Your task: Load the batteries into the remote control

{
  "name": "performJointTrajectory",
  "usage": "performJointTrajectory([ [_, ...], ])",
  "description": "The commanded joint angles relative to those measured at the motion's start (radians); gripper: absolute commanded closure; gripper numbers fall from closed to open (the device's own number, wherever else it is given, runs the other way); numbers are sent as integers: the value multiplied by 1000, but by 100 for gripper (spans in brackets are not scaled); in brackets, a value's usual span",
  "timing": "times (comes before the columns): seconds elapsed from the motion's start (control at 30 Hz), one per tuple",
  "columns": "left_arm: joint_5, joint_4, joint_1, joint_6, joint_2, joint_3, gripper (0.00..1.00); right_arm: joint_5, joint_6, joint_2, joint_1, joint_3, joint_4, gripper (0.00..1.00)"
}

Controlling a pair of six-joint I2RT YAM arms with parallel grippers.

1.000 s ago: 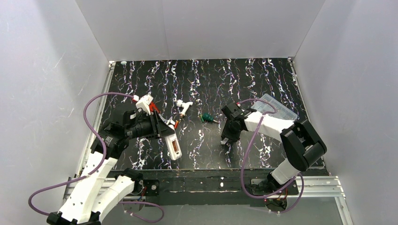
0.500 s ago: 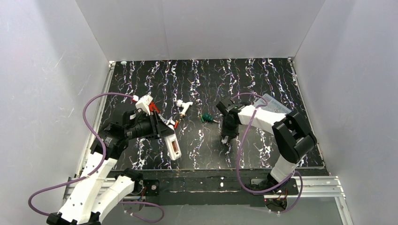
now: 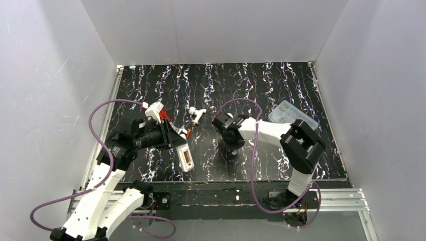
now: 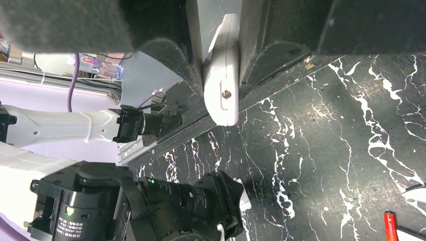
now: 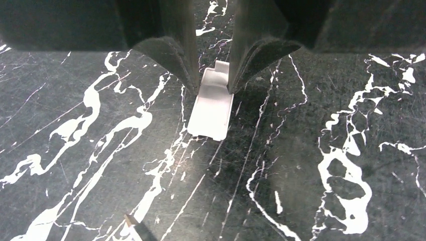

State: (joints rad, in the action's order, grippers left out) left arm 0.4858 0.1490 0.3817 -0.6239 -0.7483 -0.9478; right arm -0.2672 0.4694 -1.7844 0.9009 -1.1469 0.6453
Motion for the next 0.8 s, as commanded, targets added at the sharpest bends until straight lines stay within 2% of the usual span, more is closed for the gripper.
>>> performJointTrajectory([
  [0.0,28,17,2,9,1,-28,100,64,-47,5,27,62,-91,65],
  [0.23,32,9,2,-1,3,-23,100,63,-49,12,26,69,-90,63],
  [0.47,30,17,2,0,8,-27,100,91,-45,-6,25,78,-86,51],
  [0.57,29,13,2,0,6,-26,100,103,-39,2,26,98,-97,50],
  [0.63,32,8,2,-1,4,-25,100,107,-36,3,26,108,-103,52],
  [0.77,36,1,2,-7,3,-18,100,111,-30,0,26,113,-104,67],
])
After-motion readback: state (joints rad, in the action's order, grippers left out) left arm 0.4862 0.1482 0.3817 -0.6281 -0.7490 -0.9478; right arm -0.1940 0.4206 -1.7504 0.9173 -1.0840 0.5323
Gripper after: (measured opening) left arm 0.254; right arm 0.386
